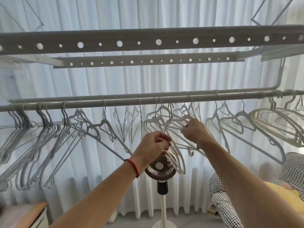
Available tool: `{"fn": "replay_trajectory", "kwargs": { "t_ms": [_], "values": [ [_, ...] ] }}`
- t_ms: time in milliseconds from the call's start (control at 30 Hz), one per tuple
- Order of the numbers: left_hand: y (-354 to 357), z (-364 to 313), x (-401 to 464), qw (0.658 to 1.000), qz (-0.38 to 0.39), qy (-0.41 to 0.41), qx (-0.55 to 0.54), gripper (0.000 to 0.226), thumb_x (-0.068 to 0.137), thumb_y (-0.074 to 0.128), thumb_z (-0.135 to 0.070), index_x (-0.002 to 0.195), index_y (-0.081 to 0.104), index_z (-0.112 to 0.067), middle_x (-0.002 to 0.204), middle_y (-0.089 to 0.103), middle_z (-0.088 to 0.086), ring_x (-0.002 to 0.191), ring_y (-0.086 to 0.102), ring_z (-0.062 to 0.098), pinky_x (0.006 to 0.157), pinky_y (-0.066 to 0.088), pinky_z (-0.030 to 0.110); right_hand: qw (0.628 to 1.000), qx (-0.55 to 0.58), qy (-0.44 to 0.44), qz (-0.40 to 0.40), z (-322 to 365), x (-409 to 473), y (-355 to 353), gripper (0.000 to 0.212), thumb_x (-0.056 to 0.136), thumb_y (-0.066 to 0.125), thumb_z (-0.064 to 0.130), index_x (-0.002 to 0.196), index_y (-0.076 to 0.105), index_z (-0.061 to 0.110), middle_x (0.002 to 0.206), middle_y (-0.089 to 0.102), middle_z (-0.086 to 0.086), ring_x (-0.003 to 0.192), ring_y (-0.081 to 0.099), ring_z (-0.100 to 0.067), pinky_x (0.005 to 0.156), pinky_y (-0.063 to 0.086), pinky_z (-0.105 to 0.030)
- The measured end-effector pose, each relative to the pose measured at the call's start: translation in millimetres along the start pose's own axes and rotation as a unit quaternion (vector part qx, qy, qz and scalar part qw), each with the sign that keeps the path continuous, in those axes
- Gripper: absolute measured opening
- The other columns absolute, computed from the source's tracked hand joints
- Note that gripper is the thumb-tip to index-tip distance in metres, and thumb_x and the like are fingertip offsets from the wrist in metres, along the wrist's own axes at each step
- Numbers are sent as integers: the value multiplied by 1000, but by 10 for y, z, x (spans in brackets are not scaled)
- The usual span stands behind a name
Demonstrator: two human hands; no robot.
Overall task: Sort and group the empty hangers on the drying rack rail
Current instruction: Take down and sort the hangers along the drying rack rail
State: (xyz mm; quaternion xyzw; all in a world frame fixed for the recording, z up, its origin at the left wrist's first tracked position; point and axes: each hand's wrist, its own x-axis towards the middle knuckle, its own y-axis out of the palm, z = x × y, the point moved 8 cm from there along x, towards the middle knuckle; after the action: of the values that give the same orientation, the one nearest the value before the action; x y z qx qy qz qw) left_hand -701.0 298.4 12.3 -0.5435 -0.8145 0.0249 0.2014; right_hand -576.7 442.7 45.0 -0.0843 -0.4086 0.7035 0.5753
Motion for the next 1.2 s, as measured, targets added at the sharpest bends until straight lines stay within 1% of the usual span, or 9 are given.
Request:
{"fn": "replay_trajectory", "kwargs": {
  "t_ms": [133,233,433,633,733,867,967,1100,1200],
  "values": [
    [71,-110,-18,993,-40,53,96,18,88,62,-2,94,73,-15,91,76,5,90,72,20,84,61,35,999,-1,21,28,-200,-169,40,17,87,56,10,73,52,17,61,53,-4,57,51,-22,44,32,-21],
    [234,-393,-171,947,-120,168,247,16,86,66,-5,90,72,-20,86,72,-9,81,66,8,73,49,11,999,-9,31,37,-325,-388,-30,17,85,58,9,69,62,5,56,53,-3,52,48,-20,46,33,-23],
    [920,-539,-731,931,-105,295,186,21,75,63,4,80,67,-16,83,65,-8,83,61,7,75,48,20,999,-20,11,46,-589,-850,-380,19,86,59,16,83,77,10,81,74,-8,74,68,-23,59,54,-29],
    [1400,120,-934,974,-58,189,112,22,72,58,-1,74,64,-22,73,63,-11,74,59,8,67,40,9,994,-9,2,106,-1092,-1227,-606,18,85,65,19,85,83,21,66,71,11,53,60,4,44,37,-7],
    [1413,721,-915,991,-27,68,108,27,80,63,2,76,60,-25,70,63,-7,68,58,6,63,43,12,984,9,18,178,-1289,-1380,-520,15,82,68,20,84,81,27,74,76,17,68,67,8,58,45,-11],
    [1170,1581,-1067,978,38,-149,144,39,82,73,-18,114,50,-16,102,55,2,92,57,20,91,53,36,956,51,27,287,-1310,-1656,-252,15,85,72,14,88,78,28,74,75,13,63,64,1,57,48,-17],
    [881,1933,-1308,960,117,-197,163,57,83,76,-28,129,45,-13,122,52,0,115,55,22,103,46,37,922,120,21,368,-1135,-1903,9,11,88,71,13,93,78,20,62,68,8,50,53,-1,44,39,-14],
    [181,2137,-1781,956,167,-196,138,19,100,61,-28,113,63,-15,113,68,8,103,66,21,97,53,35,898,157,-27,410,-747,-2185,469,12,90,75,21,99,79,16,63,63,7,50,46,-5,44,34,-14],
    [-533,2107,-2142,961,165,-201,96,16,105,51,-27,93,57,-18,81,56,1,65,56,12,62,54,30,918,123,-56,372,-438,-2335,887,20,88,75,34,104,80,22,70,71,9,56,54,1,51,38,-10]
  ]
}}
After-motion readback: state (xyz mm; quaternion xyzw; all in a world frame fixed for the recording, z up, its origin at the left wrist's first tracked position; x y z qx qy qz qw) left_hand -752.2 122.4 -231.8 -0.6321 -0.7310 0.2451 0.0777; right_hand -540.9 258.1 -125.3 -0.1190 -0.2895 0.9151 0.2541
